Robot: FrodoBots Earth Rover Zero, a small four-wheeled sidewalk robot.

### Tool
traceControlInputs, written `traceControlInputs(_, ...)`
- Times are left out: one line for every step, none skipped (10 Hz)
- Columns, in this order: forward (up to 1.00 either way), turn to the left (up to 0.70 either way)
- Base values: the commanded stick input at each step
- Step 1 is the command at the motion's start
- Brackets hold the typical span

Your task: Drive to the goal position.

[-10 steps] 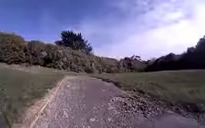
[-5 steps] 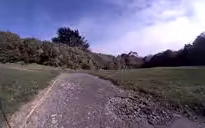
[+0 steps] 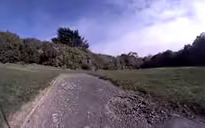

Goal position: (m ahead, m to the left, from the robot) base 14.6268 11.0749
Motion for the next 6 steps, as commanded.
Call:
traceControlInputs(0.00,0.45)
traceControlInputs(0.00,0.45)
traceControlInputs(0.00,0.45)
traceControlInputs(0.00,0.45)
traceControlInputs(0.00,0.45)
traceControlInputs(0.00,0.45)
